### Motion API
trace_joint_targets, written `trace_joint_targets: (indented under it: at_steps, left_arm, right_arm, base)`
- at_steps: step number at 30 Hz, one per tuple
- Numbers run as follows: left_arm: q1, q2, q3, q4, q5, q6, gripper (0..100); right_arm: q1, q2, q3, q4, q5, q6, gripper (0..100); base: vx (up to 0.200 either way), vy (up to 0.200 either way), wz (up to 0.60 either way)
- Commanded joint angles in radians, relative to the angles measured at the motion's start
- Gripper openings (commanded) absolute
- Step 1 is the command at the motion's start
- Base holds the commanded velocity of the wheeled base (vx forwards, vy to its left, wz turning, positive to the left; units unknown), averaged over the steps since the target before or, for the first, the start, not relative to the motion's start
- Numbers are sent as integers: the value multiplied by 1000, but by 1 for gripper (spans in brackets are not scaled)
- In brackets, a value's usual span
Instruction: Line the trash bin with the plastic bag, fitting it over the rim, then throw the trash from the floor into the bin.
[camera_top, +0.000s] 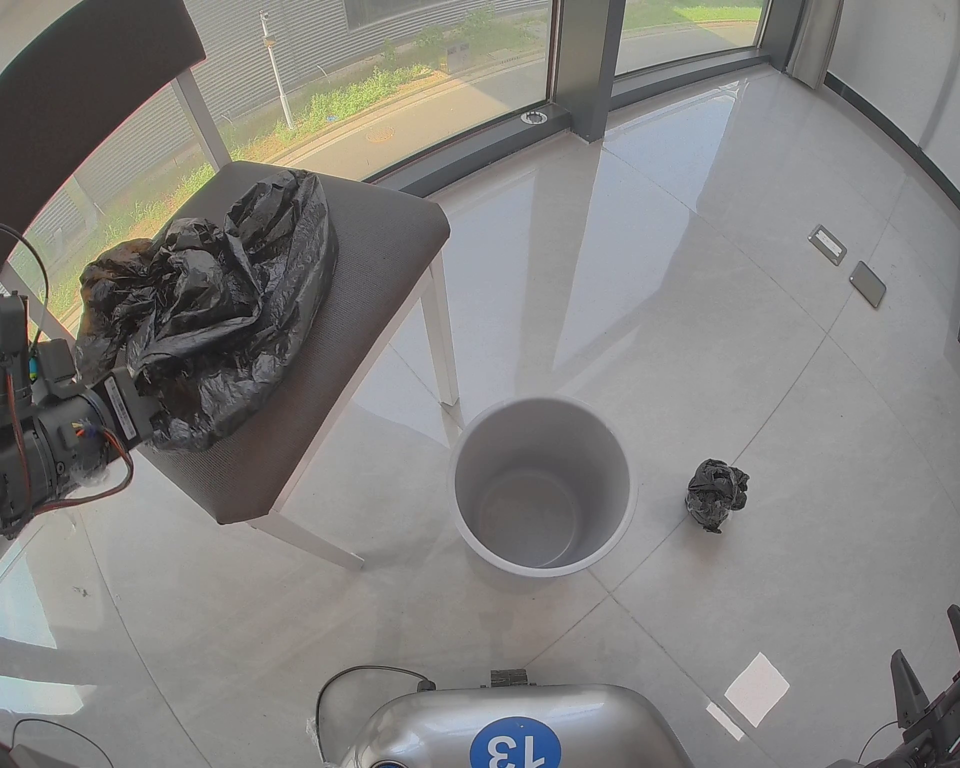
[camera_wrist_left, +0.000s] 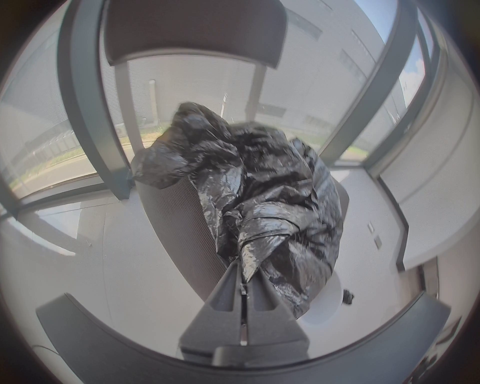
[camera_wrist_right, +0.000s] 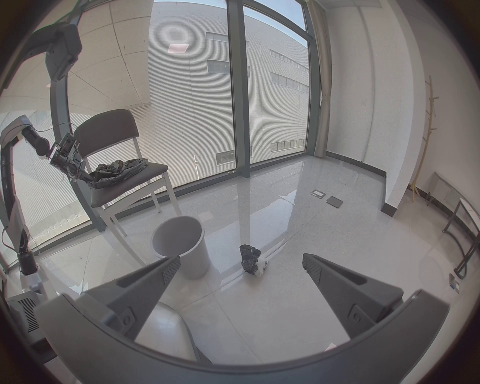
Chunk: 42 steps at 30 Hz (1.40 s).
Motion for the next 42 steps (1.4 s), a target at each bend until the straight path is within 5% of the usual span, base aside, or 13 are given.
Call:
trace_joint_targets:
  at_steps: [1, 7, 17, 22, 23, 26, 30, 32, 36, 37, 42]
  left_arm:
    - [-115, 16, -72, 119, -40, 110, 0]
    - [-174, 37, -172, 193, -45, 323, 0]
    - [-229, -9, -259, 292, -58, 487, 0]
    - [-238, -41, -221, 292, -74, 564, 0]
    - [-246, -55, -210, 292, -85, 576, 0]
    - [-252, -73, -201, 292, -85, 582, 0]
    - [-257, -85, -219, 292, -88, 614, 0]
    - [-261, -92, -245, 297, -91, 654, 0]
    - [-261, -98, -291, 337, -115, 697, 0]
    - [-270, -102, -346, 407, -151, 720, 0]
    - [-370, -95, -463, 550, -166, 762, 0]
  right_arm:
    - [1, -17, 16, 2, 5, -5, 100]
    - [17, -17, 15, 3, 48, -49, 100]
    - [21, -17, 15, -2, 80, -107, 100]
    - [21, -17, 15, -2, 78, -84, 100]
    - [39, -17, -33, -9, 89, -6, 100]
    - [74, 229, -306, 12, 154, 218, 100]
    - [205, 304, -297, 35, 158, 83, 100]
    - [235, 319, -286, 60, 155, 94, 100]
    - [232, 385, -298, 95, 147, 146, 100]
    - [195, 497, -332, 103, 92, 170, 100]
    - [160, 764, -420, 69, 66, 176, 100]
  base:
    - [0, 0, 0]
    - [0, 0, 0]
    - [0, 0, 0]
    - [0, 0, 0]
    - [0, 0, 0]
    - [0, 0, 0]
    - [0, 0, 0]
    - [0, 0, 0]
    - [0, 0, 0]
    - [0, 0, 0]
    - [0, 0, 0]
